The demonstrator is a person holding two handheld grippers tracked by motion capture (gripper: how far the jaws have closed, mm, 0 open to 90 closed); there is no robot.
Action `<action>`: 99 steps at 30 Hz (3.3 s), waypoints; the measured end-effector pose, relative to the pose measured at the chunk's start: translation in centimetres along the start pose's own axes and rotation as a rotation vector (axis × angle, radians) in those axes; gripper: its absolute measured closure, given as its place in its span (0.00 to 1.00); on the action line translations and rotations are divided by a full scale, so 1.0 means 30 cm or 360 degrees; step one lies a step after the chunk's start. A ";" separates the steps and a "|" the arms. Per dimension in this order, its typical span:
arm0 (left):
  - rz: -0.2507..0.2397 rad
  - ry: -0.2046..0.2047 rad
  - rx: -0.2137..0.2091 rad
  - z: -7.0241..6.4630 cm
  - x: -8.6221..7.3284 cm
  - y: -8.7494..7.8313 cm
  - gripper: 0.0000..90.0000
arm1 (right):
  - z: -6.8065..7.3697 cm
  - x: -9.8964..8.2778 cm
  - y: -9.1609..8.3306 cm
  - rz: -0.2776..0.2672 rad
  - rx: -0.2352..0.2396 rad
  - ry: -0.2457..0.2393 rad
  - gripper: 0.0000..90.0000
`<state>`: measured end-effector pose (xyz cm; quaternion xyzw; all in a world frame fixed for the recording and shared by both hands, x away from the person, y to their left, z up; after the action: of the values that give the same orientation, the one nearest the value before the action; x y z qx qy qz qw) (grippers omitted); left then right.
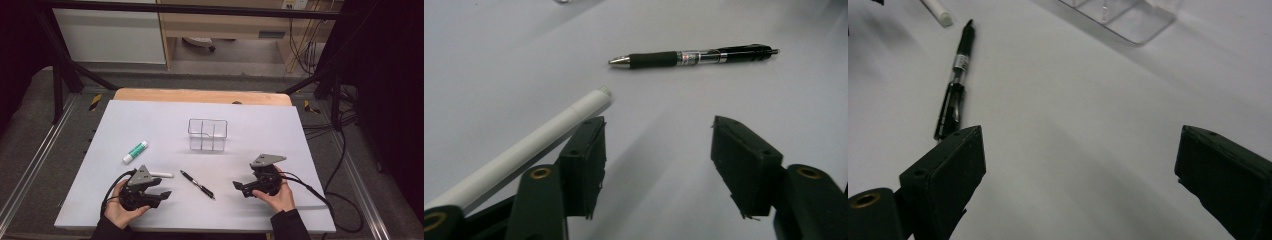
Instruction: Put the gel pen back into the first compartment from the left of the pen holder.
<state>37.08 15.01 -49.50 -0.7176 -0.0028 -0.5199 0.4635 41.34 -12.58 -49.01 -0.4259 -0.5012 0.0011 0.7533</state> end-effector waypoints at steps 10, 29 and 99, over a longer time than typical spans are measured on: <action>0.0007 -0.0030 0.0042 0.055 -0.035 -0.033 0.14 | 0.096 0.096 0.098 0.0012 0.0051 -0.0045 0.04; -0.0018 -0.0054 0.0096 0.128 -0.077 -0.082 0.08 | 0.236 0.245 0.284 0.0133 0.0087 -0.0169 0.13; 0.0014 -0.0082 0.0134 0.164 -0.118 -0.075 0.08 | 0.288 0.308 0.324 0.0169 0.0117 -0.0148 0.90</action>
<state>38.03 21.28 -50.82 -0.7105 -0.0334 -0.4986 0.4954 43.54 3.10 -47.14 -0.4235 -0.5120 0.0791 0.7431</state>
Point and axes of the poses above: each handheld gripper's, and its own axes: y roughly forward along the jaws, x roughly out of its top, z roughly to its left, the point moved 10 cm from there along y, roughly forward along the jaws, and after that the axes turned 4 degrees about x, right-handed, at the moved point
